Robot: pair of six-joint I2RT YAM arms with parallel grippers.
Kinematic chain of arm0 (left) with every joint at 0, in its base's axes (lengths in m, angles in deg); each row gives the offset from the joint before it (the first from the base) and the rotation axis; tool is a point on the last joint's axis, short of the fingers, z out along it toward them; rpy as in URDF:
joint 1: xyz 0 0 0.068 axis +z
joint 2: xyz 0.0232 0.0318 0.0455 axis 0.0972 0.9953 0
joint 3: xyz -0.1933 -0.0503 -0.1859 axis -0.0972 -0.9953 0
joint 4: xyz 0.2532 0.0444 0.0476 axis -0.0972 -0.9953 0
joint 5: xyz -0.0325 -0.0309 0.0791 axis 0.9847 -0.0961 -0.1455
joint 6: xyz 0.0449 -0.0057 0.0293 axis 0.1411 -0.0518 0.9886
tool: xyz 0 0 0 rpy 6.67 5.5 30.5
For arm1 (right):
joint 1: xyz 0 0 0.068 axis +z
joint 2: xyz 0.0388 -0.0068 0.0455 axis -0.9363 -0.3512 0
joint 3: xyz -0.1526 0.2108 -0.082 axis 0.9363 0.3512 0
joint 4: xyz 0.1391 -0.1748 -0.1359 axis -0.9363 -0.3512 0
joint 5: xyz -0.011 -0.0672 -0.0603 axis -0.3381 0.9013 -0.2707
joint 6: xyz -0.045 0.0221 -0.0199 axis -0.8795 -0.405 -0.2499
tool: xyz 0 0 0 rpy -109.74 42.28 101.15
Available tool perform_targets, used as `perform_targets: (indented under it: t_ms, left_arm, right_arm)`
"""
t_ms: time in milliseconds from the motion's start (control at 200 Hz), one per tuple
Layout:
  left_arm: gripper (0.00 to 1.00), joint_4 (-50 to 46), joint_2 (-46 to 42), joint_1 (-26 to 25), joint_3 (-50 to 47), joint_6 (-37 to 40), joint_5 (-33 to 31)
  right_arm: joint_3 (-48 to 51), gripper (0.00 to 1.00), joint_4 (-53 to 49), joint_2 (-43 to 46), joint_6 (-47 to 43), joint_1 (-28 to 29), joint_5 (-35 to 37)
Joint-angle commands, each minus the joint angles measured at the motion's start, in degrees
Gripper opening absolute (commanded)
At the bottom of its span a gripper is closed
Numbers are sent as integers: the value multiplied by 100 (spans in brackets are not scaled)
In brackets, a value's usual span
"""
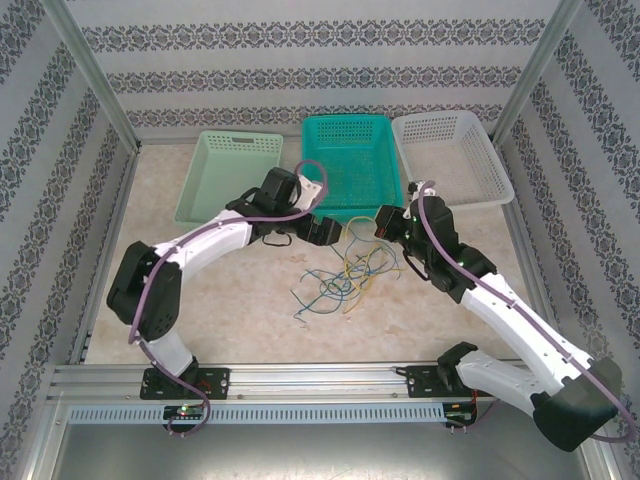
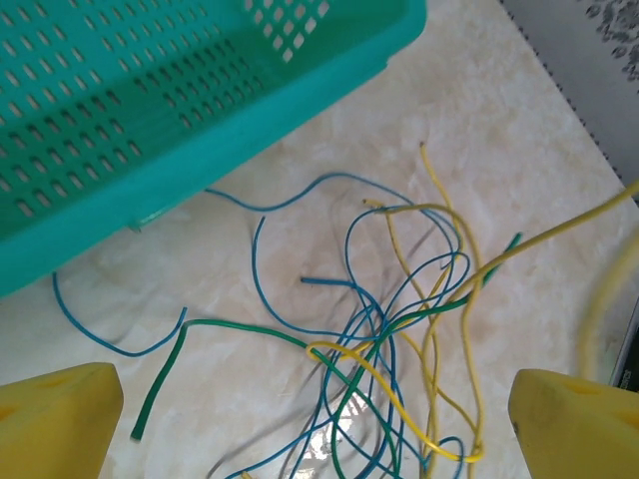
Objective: Untangle the cables
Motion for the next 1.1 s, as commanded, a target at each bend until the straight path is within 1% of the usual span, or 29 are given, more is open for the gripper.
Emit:
perform_targets:
  t_ms: [0,55,130,220,330,420,599,729,794,949,994,1094]
  left_arm:
    - [100,92,-510,-57,-214,91,-483]
    - [100,181,-735,-46,-340,169,-588]
    - [100,387,-968,-47,-487,334,-472]
    - [100,493,-965,-48,-485,762,176]
    - [100,299,-681,-45,-204,1092,830]
    - [97,184,-436,-43,64,1265,1261]
    - [92,-49,-51,-58,498,1551,1434]
    - [89,-176,123,-60,672,1682,1547]
    - [84,-206,210,-75,749,1713,1698]
    - [68,-250,422,-147,849,1691,1948]
    - [62,-252,458,-163,858,1674,1985]
    - [45,-275,492,-191,857,1622,2098]
  right_arm:
    - [-12,0,220,-103,91,30,136]
    - [-38,0,207,-172,144,21,105]
    - [-70,0,194,-279,241,17,24]
    - [-157,0,159,-434,407,-29,-197]
    - [-359,0,31,-665,573,-73,-526]
    - [-496,0,-38,-828,626,-81,-770]
    - [-613,0,47,-984,769,-78,-1030]
    - [-779,0,-125,-1126,764,-85,-1207]
    - [-789,0,-125,-1173,830,-84,-1260]
    - [-837,0,-53,-1300,1038,-128,-1442]
    - [-869,0,-86,-1357,1105,-150,-1504]
    - [-844,0,-75,-1450,1419,-283,-1704]
